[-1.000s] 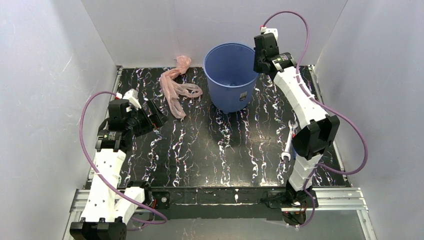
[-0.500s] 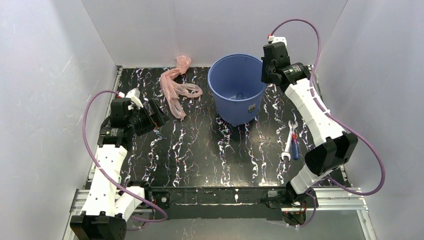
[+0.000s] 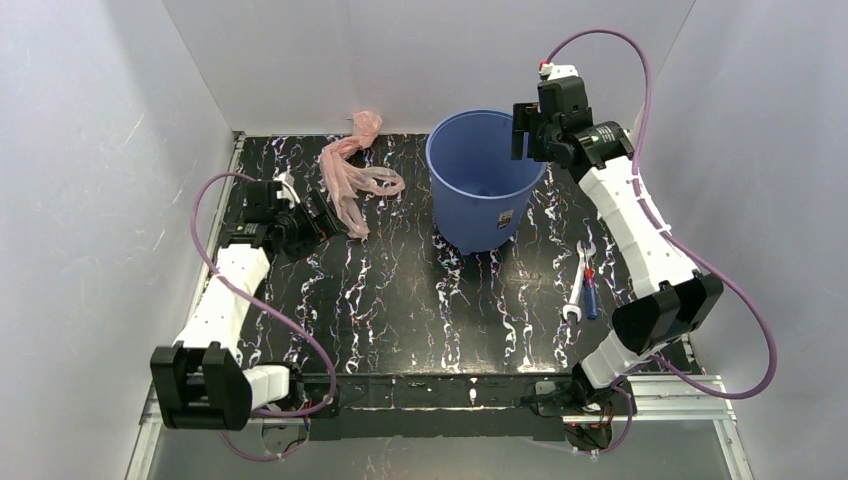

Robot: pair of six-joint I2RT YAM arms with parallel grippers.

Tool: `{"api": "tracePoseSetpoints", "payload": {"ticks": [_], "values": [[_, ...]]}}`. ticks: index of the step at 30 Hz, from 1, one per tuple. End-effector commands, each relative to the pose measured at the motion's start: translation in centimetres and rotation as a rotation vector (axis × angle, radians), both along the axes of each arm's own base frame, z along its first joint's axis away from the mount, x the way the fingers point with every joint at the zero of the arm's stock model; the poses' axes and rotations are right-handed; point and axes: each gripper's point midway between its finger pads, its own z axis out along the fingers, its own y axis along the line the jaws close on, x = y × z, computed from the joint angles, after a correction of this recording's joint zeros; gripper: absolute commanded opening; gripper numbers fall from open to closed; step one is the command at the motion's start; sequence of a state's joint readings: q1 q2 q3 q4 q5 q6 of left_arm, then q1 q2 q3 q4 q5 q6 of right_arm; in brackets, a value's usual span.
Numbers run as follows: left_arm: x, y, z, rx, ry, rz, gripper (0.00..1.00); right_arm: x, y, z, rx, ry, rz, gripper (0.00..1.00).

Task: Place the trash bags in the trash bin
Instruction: Move the trash bin to the center of the board, then pick up the trash bag from the center of the board.

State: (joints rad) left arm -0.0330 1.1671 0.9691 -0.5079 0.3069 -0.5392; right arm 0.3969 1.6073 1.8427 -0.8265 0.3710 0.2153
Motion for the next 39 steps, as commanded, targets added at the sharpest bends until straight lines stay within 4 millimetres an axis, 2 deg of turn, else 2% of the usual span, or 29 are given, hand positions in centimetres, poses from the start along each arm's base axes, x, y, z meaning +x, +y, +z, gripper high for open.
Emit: {"api": "tracePoseSetpoints", "payload": {"ticks": [1, 4, 7, 9, 13, 15, 18, 20, 26, 29, 37, 39], "values": [[2.8, -0.6, -1.1, -0.020, 0.003, 0.031, 0.90, -0.9, -0.1, 5.1, 0.042, -0.121, 0.044, 0.86], [4.6, -0.8, -2.3, -0.005, 0.024, 0.048, 0.90, -2.1, 0.5, 6.5, 0.087, -0.141, 0.092, 0.89], [6.4, -1.0, -4.1, 0.030, 0.065, 0.050, 0.88, -4.3, 1.4, 8.2, 0.173, -0.181, 0.152, 0.90], [7.7, -1.3, -4.8, 0.015, 0.079, 0.072, 0.84, -6.1, 2.0, 9.0, 0.228, -0.216, 0.214, 0.86], [10.5, -2.1, -6.1, -0.032, 0.064, 0.100, 0.77, -9.8, 2.7, 8.8, 0.321, -0.283, 0.309, 0.76], [11.6, -2.0, -6.5, -0.028, 0.063, 0.112, 0.77, -11.7, 2.9, 8.0, 0.399, -0.288, 0.320, 0.75], [12.7, -2.0, -7.9, -0.021, 0.082, 0.123, 0.76, -14.2, 2.7, 8.4, 0.480, -0.334, 0.336, 0.75], [13.0, -1.9, -8.7, -0.019, 0.103, 0.129, 0.76, -15.3, 2.7, 7.8, 0.497, -0.322, 0.351, 0.75], [13.0, -2.0, -10.4, -0.015, 0.137, 0.130, 0.63, -17.0, 2.8, 4.4, 0.491, -0.194, 0.362, 0.72], [12.5, -2.0, -11.2, -0.020, 0.143, 0.141, 0.61, -17.3, 3.1, 3.4, 0.509, -0.150, 0.366, 0.71], [12.5, -2.3, -12.3, -0.027, 0.173, 0.123, 0.51, -17.8, 5.4, 4.1, 0.601, -0.109, 0.461, 0.65], [12.2, -2.2, -12.9, -0.016, 0.190, 0.115, 0.45, -18.2, 6.0, 4.5, 0.621, -0.100, 0.495, 0.65]]}}
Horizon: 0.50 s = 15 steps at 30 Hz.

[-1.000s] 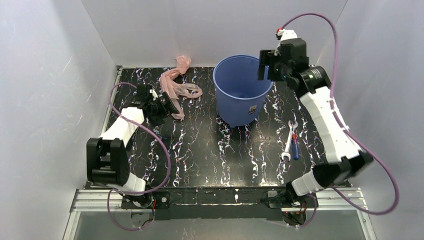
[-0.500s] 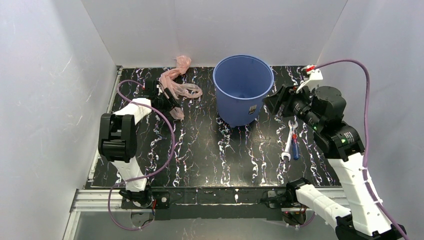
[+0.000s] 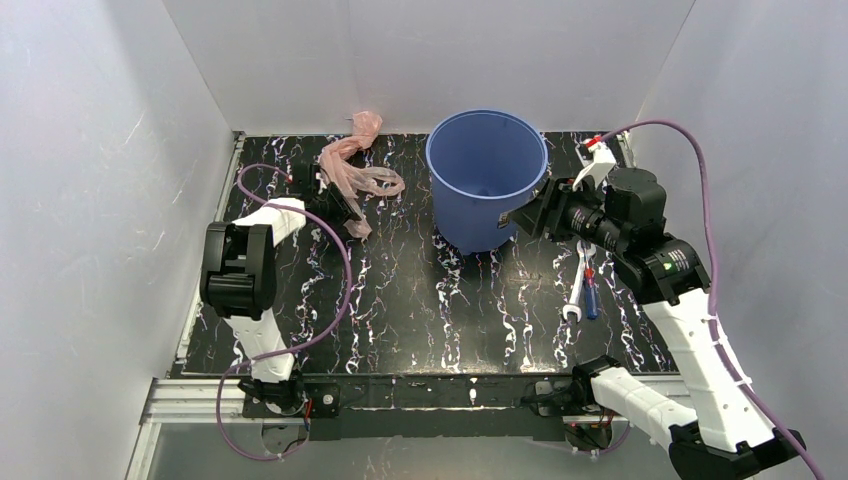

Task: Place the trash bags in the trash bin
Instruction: Pick up the trash bag from the center of the board.

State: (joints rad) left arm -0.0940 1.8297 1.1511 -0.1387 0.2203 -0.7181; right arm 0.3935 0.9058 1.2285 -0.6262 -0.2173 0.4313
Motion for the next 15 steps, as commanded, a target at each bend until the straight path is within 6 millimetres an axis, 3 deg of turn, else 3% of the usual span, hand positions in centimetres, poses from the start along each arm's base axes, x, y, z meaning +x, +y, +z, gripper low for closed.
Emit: {"api": "tracePoseSetpoints", "payload": {"ticks": [1, 10, 15], "values": [[-0.5, 0.1, -1.2, 0.012, 0.034, -0.018, 0.42, -0.8, 1.7, 2.2, 0.081, -0.031, 0.099, 0.64], [-1.9, 0.1, -2.7, 0.009, 0.068, -0.024, 0.48, -2.7, 3.4, 2.5, 0.124, -0.004, 0.249, 0.62], [-2.5, 0.4, -1.9, 0.028, 0.057, -0.046, 0.15, -3.7, 4.0, 2.1, 0.140, 0.014, 0.313, 0.61]]}}
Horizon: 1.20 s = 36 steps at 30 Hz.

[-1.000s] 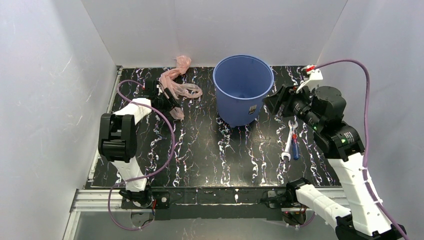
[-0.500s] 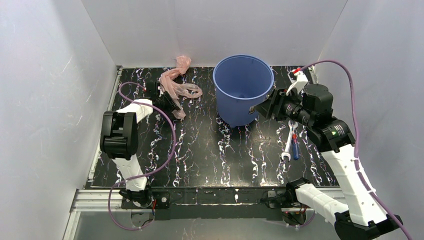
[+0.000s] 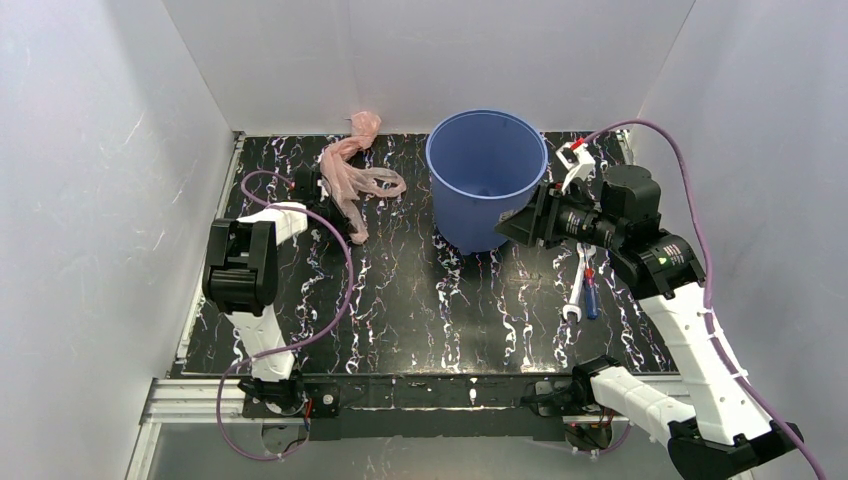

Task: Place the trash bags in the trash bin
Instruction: Pick up the trash bag from the center of the board.

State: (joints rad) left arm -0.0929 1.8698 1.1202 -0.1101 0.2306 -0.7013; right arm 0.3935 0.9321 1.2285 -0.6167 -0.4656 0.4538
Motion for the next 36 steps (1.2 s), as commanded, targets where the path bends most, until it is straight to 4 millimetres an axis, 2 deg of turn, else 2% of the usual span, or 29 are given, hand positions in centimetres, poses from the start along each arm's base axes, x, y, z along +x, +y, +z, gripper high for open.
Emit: {"api": "tracePoseSetpoints", "payload": {"ticks": [1, 3, 8, 11, 13, 17, 18, 19, 27, 29, 33, 36], "values": [[-2.1, 0.4, 0.6, 0.028, 0.020, -0.033, 0.08, -1.2, 1.0, 1.5, 0.059, -0.039, 0.098, 0.61], [-2.8, 0.5, 1.2, 0.031, 0.002, -0.036, 0.00, -1.6, 1.2, 0.9, 0.057, -0.018, 0.120, 0.61], [-6.2, 0.6, 3.5, 0.027, -0.054, -0.062, 0.00, -2.5, 0.9, -0.8, 0.005, 0.014, 0.145, 0.63], [-9.3, 0.3, 4.3, 0.029, -0.071, -0.087, 0.00, -3.4, 1.1, -0.9, -0.003, 0.008, 0.178, 0.63], [-12.0, 0.3, 4.1, 0.036, -0.062, -0.094, 0.00, -4.2, 1.7, -1.1, 0.010, 0.012, 0.218, 0.62], [-16.0, -0.5, 4.3, 0.039, -0.075, -0.119, 0.00, -5.8, 3.3, -1.3, -0.015, 0.011, 0.277, 0.63], [-16.8, -0.9, 4.9, 0.028, -0.101, -0.124, 0.00, -6.5, 3.9, -1.8, -0.030, 0.012, 0.303, 0.63], [-17.8, -1.1, 4.6, 0.025, -0.095, -0.130, 0.00, -6.6, 4.1, -2.3, -0.045, 0.016, 0.306, 0.63], [-24.2, -1.9, 6.0, -0.012, -0.144, -0.186, 0.00, -12.7, 8.2, -8.2, -0.275, -0.023, 0.441, 0.65], [-25.3, -2.3, 6.2, -0.050, -0.162, -0.196, 0.00, -13.3, 8.6, -9.8, -0.371, -0.059, 0.412, 0.65], [-26.9, -3.2, 6.9, -0.095, -0.137, -0.218, 0.00, -12.9, 9.1, -11.9, -0.566, -0.166, 0.372, 0.69], [-26.9, -4.4, 9.2, -0.126, -0.135, -0.261, 0.00, -12.8, 10.5, -13.3, -0.651, -0.237, 0.417, 0.71]]}}
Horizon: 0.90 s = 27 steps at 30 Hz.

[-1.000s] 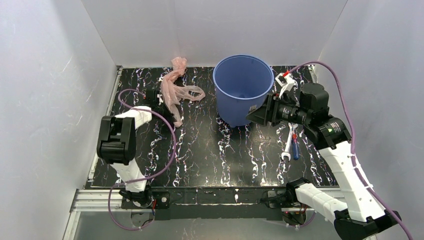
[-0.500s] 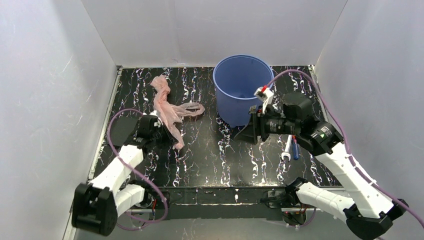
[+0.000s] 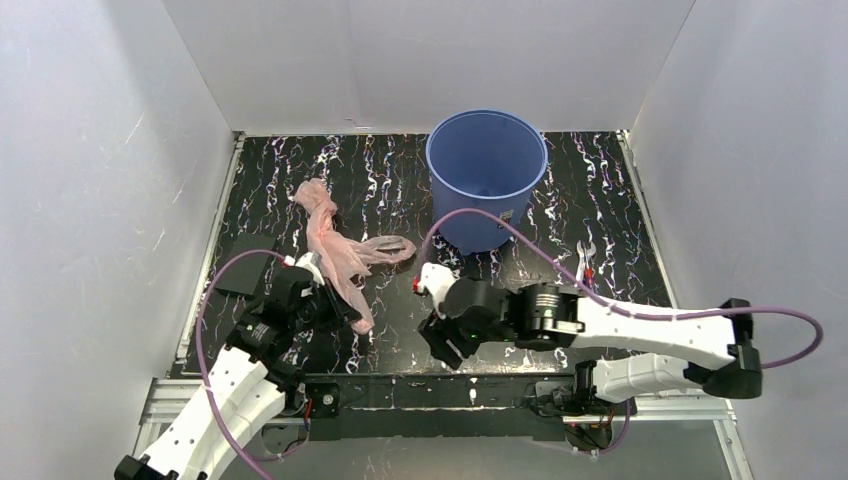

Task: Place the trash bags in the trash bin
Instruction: Pick up the trash bag from the center of the board.

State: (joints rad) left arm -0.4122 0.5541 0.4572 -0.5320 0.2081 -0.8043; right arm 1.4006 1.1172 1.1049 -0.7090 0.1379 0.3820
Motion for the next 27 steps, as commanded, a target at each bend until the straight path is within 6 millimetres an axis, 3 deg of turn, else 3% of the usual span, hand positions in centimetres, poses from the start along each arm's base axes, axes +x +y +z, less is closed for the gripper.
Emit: {"api": "tracePoseSetpoints", "payload": {"ticks": [1, 5, 11, 15, 19, 27], "values": [[-1.2, -0.8, 1.8, 0.008, 0.069, -0.047, 0.00, 3.4, 1.1, -0.1, -0.076, -0.236, -0.036, 0.72], [-1.6, -1.4, 3.3, 0.011, 0.067, -0.080, 0.00, 4.8, 3.0, 0.0, -0.053, -0.380, 0.049, 0.74], [-2.1, -0.8, 3.1, 0.009, 0.055, -0.041, 0.00, 7.4, 5.0, -0.7, -0.068, -0.591, 0.104, 0.76], [-2.6, -0.3, 3.0, 0.021, 0.058, -0.029, 0.00, 9.1, 6.1, -2.6, -0.150, -0.624, 0.144, 0.75], [-2.8, 0.1, 2.9, 0.022, 0.055, -0.005, 0.00, 10.8, 7.7, -5.3, -0.173, -0.507, 0.208, 0.72], [-3.6, 1.5, 2.8, 0.075, 0.082, 0.029, 0.00, 14.5, 10.3, -9.4, -0.272, -0.539, 0.283, 0.68]]}}
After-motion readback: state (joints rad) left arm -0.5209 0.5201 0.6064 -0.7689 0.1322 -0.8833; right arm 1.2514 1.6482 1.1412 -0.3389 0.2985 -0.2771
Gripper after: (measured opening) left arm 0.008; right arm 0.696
